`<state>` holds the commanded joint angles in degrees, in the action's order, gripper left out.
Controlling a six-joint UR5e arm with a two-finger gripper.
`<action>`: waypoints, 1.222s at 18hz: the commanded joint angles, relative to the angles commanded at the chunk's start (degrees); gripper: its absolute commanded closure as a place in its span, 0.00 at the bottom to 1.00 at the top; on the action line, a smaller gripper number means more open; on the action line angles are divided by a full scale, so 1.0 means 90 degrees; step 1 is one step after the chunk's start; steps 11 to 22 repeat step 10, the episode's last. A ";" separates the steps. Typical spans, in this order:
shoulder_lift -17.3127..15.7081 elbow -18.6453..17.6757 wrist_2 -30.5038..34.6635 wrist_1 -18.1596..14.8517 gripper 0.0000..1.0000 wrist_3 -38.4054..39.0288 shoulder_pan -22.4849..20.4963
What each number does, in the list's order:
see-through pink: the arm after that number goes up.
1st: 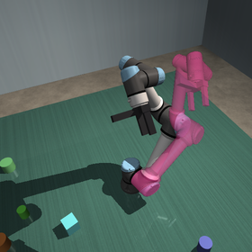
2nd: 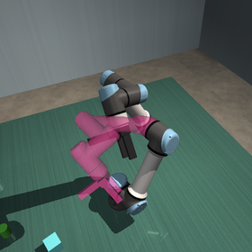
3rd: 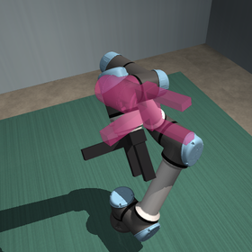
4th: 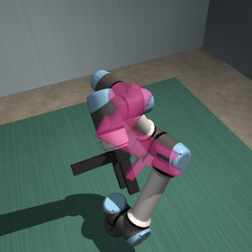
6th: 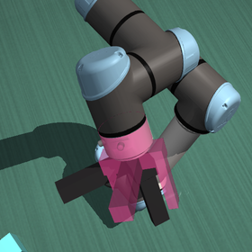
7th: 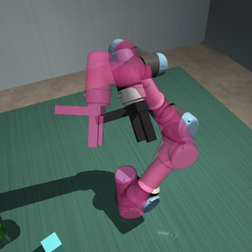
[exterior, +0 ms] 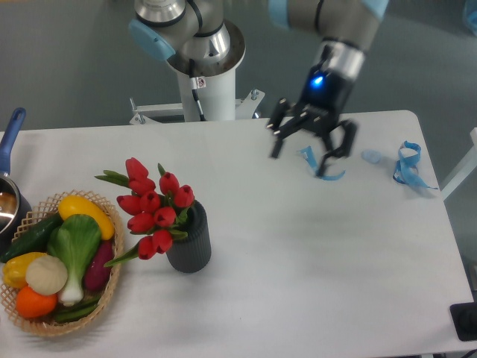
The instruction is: Insert the flowers into the vase
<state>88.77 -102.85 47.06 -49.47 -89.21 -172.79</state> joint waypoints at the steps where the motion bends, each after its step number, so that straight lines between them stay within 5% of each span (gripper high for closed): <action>1: -0.0010 0.0195 0.0576 -0.0176 0.00 -0.0058 0.0000; 4: -0.0010 0.0597 0.1410 -0.0674 0.00 -0.0525 0.0068; 9: -0.0069 0.0715 0.2280 -0.1573 0.00 -0.2488 0.0020; 22: -0.0079 0.0676 0.2281 -0.1622 0.00 -0.2607 0.0000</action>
